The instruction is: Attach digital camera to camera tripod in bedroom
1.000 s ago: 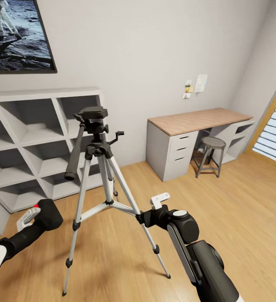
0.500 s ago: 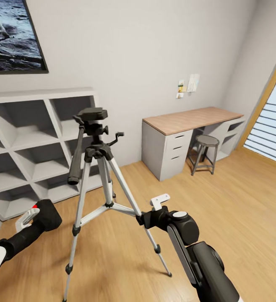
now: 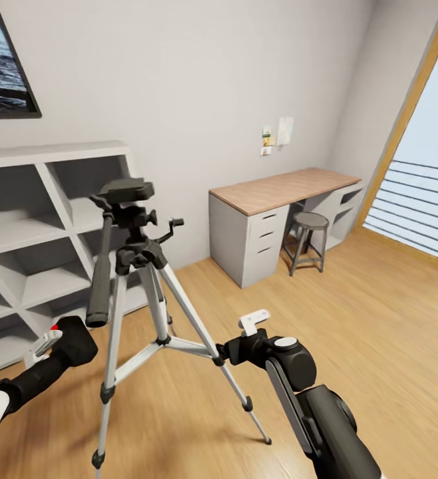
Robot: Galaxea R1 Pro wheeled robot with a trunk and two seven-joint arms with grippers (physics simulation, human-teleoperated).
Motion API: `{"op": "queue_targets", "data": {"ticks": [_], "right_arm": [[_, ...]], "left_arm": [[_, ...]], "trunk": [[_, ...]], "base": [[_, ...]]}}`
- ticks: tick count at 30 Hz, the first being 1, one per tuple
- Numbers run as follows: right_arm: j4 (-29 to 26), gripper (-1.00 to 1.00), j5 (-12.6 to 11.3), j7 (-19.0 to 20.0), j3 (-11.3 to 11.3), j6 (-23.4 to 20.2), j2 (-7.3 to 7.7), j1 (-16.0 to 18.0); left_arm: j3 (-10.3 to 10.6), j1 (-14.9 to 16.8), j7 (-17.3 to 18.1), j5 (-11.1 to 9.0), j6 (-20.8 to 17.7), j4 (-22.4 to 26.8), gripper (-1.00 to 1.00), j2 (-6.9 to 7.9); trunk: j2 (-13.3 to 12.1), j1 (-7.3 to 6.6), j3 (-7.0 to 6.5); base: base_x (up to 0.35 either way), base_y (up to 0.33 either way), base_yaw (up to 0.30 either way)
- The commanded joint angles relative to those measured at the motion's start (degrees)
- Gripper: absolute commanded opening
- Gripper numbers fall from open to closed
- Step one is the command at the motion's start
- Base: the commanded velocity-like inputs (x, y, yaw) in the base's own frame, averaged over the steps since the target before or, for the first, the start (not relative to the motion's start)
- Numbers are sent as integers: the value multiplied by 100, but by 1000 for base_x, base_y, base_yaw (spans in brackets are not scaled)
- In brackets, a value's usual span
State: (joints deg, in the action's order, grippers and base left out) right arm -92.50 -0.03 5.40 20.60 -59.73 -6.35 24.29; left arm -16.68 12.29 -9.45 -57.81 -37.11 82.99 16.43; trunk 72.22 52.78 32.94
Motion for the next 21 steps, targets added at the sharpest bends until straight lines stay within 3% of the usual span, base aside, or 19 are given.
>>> {"op": "queue_targets", "data": {"ticks": [1,7,21], "right_arm": [[-4,100,4,23,4,-27,-1,-32],[-4,100,-8,31,18,-27,2,-89],[-4,100,-15,53,34,-27,3,-227]], "left_arm": [[-7,3,-21,-46,-27,6,-100,1],[-9,2,-3,-46,-29,22,-100,5],[-19,-66,7,-46,-32,58,-100,42]], "trunk": [[3,2,6],[3,2,6],[3,2,6]], "base": [[175,243,-56],[115,161,-31],[11,16,-3]]}}
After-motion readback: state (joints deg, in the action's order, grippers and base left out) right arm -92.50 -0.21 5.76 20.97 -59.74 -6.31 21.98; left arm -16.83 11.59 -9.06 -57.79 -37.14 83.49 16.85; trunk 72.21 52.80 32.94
